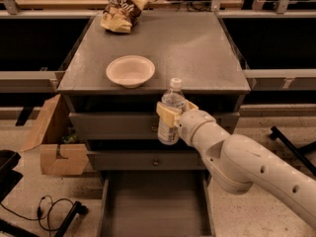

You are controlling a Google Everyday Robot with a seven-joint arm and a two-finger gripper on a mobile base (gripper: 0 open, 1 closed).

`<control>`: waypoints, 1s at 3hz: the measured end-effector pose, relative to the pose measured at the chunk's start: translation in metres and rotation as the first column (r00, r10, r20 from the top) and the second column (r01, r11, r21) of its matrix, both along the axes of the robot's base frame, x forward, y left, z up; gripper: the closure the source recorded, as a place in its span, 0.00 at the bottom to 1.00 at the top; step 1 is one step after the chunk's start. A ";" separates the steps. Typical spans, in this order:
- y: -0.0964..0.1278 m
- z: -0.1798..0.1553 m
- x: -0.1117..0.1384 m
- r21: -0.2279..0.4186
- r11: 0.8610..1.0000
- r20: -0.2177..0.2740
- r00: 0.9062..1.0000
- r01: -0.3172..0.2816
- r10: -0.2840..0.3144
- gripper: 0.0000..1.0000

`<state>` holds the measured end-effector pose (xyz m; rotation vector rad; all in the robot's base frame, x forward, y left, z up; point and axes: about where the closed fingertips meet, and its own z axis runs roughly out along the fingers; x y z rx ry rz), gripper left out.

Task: Place blue plastic bottle into bottom drawer

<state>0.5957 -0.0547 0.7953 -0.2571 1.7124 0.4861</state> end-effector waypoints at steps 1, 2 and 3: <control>-0.052 -0.013 0.025 -0.047 0.999 -0.008 1.000 -0.023 0.023 1.00; -0.080 -0.023 0.033 -0.048 0.998 -0.027 0.999 -0.043 0.042 1.00; -0.072 -0.027 0.024 -0.031 0.993 -0.027 0.993 -0.117 0.116 1.00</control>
Offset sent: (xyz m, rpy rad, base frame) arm -0.0556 -0.0957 -0.0914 0.0254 0.1317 0.6967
